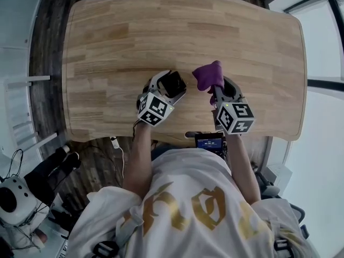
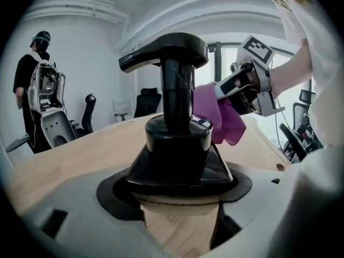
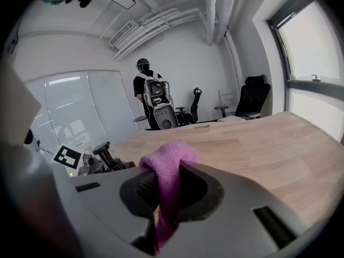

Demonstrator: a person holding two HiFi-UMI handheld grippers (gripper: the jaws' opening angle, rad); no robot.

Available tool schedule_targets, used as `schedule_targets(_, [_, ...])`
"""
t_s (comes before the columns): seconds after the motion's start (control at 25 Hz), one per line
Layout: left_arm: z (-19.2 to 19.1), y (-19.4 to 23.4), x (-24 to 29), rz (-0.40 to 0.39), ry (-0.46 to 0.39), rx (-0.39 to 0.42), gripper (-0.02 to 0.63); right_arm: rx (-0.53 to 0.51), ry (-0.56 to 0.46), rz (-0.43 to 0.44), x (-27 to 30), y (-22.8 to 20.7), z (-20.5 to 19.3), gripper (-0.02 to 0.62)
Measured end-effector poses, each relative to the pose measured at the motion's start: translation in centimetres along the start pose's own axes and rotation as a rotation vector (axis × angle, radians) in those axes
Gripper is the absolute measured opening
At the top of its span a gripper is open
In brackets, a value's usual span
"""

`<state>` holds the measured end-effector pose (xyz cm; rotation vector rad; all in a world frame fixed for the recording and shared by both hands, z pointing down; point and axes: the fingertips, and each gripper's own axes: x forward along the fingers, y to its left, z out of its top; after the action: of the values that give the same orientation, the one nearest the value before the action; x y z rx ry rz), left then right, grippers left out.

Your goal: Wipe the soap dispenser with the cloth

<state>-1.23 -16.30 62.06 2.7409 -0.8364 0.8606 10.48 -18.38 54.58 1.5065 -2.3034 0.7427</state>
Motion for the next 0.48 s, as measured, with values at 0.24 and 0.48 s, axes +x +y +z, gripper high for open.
schedule_targets(0.24, [3.4,-0.7,-2.1,-0.063,-0.080,0.008,0.364,-0.009,-0.033,-0.012,-1.5,0.6,0.2,0.034])
schedule_targets(0.48, [6.1,-2.3,-3.4,-0.134,-0.078,0.105,0.362,-0.049,-0.110,0.010,-3.4,2.3,2.0,0.034])
